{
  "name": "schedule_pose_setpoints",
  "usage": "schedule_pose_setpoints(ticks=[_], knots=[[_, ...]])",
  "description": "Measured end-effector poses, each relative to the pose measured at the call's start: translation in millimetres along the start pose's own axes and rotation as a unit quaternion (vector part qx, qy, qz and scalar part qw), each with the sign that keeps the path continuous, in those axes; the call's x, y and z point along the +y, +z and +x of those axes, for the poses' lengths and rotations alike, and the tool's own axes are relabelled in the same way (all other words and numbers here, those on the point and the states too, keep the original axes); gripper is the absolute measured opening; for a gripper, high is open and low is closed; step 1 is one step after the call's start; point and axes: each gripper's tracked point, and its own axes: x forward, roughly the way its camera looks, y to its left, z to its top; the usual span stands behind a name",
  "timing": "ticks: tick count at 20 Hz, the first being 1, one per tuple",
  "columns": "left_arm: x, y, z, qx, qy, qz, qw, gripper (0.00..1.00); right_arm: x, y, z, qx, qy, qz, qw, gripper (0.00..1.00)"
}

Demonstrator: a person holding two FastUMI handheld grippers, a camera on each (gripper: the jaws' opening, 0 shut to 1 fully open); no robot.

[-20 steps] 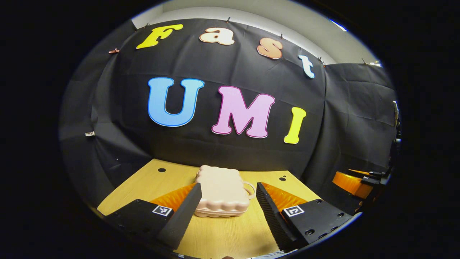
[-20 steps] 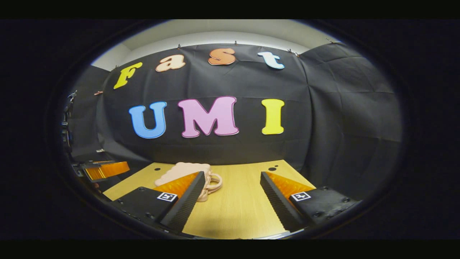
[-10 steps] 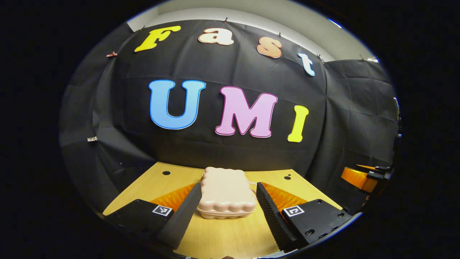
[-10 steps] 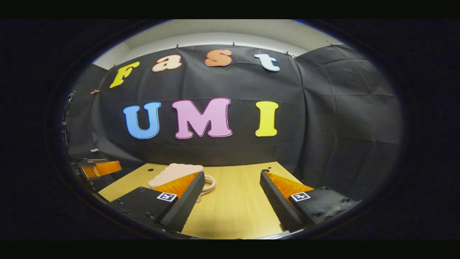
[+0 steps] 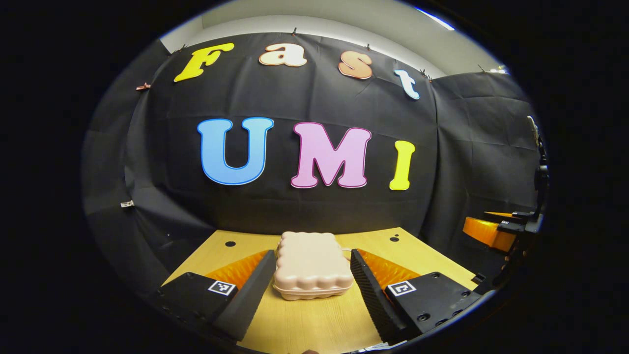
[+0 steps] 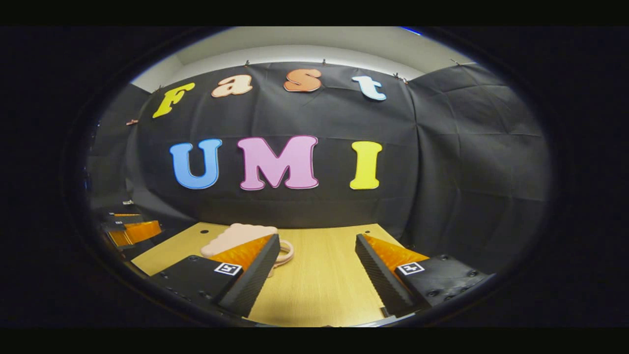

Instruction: First open the suitcase, pack the skin care products into it, and then close the suitcase.

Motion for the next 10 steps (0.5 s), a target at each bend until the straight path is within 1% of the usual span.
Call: schedule_pose_setpoints(ticks=[3, 10], knots=[[-0.6, 1.5, -2.3, 0.0, -0.002, -0.001, 1.0, 0.96, 4.7, 2.8, -1.4, -0.005, 0.004, -0.002, 1.0, 0.98], [-0.8, -4.2, -1.6, 0.007, 0.0, -0.011, 1.0, 0.96, 8.9, -2.6, -2.7, 0.007, 0.01, -0.004, 1.0, 0.98]])
